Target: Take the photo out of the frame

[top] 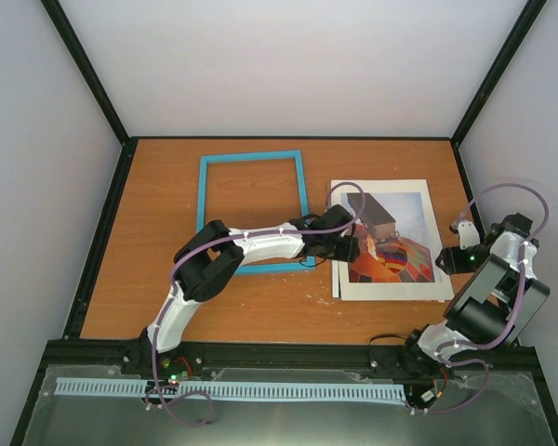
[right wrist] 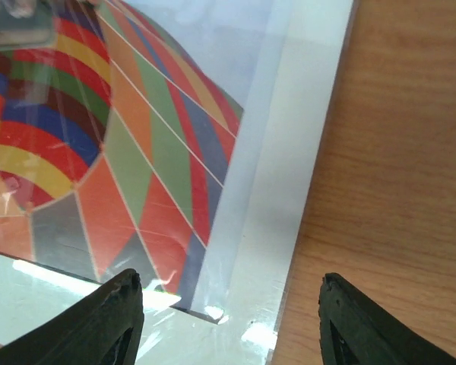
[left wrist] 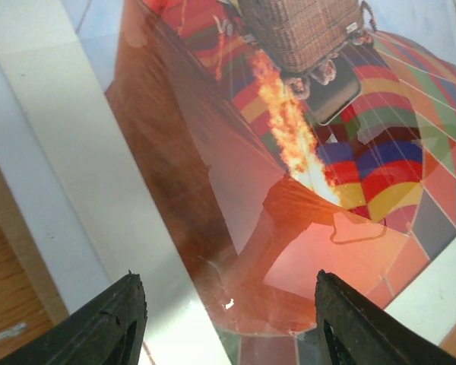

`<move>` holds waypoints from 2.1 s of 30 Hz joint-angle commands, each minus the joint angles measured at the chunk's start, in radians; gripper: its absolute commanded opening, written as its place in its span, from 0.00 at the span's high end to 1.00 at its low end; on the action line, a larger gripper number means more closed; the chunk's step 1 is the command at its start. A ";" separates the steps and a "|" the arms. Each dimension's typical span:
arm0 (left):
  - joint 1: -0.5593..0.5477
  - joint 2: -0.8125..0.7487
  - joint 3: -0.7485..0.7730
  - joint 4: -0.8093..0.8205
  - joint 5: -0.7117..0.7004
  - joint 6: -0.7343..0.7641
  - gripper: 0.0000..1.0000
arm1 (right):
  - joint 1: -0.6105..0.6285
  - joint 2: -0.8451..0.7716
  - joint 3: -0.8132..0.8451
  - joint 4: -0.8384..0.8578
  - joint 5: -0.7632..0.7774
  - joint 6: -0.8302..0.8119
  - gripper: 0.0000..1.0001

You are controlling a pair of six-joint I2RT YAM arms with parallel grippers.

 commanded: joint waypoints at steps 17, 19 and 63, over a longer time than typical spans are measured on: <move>-0.020 -0.044 -0.072 -0.007 0.091 0.026 0.39 | 0.097 -0.037 -0.078 0.034 -0.149 0.013 0.39; -0.020 -0.040 -0.071 -0.005 0.095 0.028 0.39 | 0.100 -0.026 -0.090 0.050 -0.147 0.017 0.39; -0.050 -0.069 -0.084 -0.068 0.150 0.130 0.41 | 0.118 -0.110 -0.102 -0.010 -0.284 -0.007 0.36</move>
